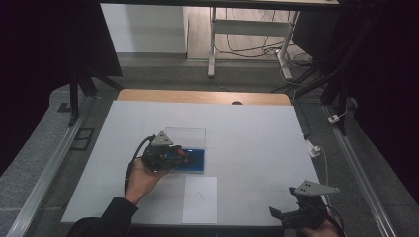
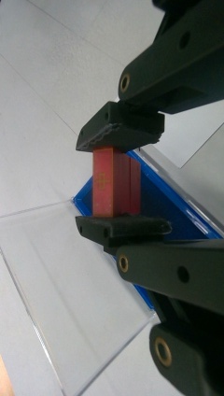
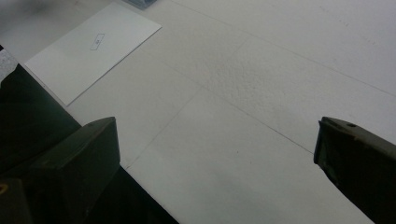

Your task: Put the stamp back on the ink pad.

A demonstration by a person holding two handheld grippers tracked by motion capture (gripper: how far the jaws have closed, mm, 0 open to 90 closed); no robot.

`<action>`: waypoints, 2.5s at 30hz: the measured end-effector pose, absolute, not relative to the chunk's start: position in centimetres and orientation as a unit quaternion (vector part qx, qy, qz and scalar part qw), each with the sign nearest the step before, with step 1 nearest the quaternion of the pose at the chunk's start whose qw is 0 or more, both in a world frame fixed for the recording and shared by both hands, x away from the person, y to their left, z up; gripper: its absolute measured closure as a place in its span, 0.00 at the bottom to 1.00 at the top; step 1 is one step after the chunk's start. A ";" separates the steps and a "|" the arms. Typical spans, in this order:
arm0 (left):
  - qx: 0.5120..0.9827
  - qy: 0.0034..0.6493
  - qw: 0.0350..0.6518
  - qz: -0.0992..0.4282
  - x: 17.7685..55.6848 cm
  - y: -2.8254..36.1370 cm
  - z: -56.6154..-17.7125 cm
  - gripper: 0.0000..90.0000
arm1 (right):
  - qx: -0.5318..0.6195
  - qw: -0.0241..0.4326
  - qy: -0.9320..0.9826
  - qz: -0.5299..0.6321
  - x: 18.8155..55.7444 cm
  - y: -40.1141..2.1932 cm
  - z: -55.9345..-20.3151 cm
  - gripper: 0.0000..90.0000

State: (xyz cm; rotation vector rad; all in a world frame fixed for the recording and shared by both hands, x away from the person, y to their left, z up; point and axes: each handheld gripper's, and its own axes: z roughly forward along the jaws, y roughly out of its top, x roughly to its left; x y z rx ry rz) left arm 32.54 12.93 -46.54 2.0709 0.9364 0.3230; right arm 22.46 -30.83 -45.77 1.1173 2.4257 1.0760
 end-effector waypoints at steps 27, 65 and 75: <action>0.836 0.387 0.366 0.129 35.5 12.0 -49.8 0.65 | 0.384 0.132 0.836 0.370 22.5 -30.8 -45.8 0.00; 0.835 0.385 0.368 0.136 35.6 11.4 -50.1 0.07 | 0.382 0.132 0.835 0.373 22.4 -30.8 -45.8 0.00; 0.828 0.394 0.383 0.109 35.1 11.7 -49.4 0.00 | 0.381 0.132 0.835 0.374 22.4 -30.8 -45.8 0.00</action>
